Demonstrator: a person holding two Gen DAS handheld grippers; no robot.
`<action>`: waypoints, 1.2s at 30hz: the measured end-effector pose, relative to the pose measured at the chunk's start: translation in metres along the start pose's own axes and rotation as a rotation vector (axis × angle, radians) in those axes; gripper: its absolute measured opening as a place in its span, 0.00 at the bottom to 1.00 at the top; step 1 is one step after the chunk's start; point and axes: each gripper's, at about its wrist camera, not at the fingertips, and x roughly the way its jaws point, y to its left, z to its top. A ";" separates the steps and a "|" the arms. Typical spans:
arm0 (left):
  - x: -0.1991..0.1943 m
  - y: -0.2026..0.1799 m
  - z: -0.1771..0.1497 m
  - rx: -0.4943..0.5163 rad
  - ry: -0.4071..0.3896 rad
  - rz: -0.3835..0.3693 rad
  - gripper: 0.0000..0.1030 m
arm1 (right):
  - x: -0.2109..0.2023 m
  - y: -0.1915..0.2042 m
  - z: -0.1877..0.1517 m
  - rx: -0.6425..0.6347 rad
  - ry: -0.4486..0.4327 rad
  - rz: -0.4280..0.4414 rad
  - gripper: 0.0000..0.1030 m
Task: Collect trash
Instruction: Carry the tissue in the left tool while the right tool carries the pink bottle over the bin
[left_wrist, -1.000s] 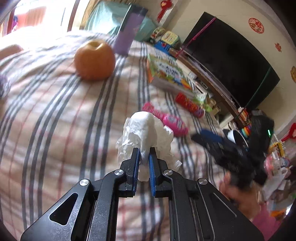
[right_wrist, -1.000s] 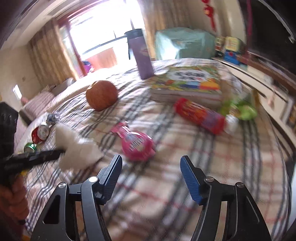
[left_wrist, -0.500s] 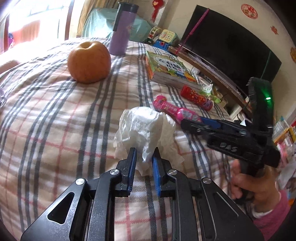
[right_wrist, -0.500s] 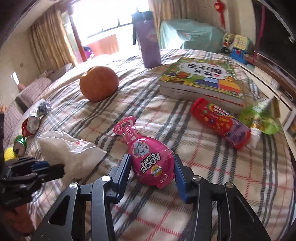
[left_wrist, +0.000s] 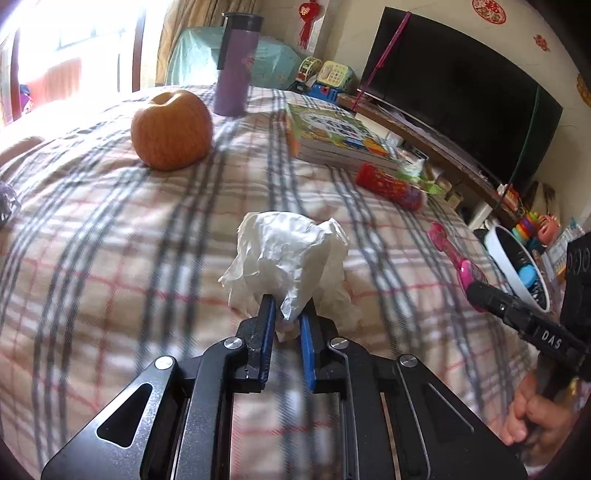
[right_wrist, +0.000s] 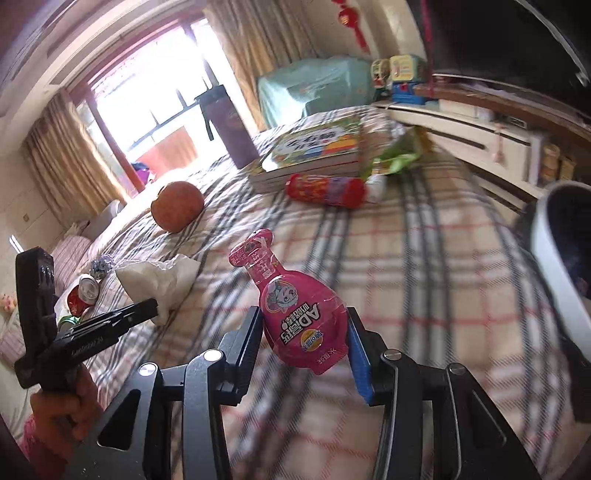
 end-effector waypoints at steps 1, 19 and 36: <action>-0.001 -0.006 -0.002 -0.002 0.005 -0.010 0.10 | -0.006 -0.004 -0.002 0.004 -0.009 -0.010 0.43; -0.015 -0.130 -0.028 0.096 0.008 -0.053 0.09 | -0.063 -0.047 -0.016 0.058 -0.068 -0.008 0.42; -0.009 -0.202 -0.040 0.217 0.043 -0.083 0.09 | -0.104 -0.084 -0.031 0.147 -0.118 -0.004 0.41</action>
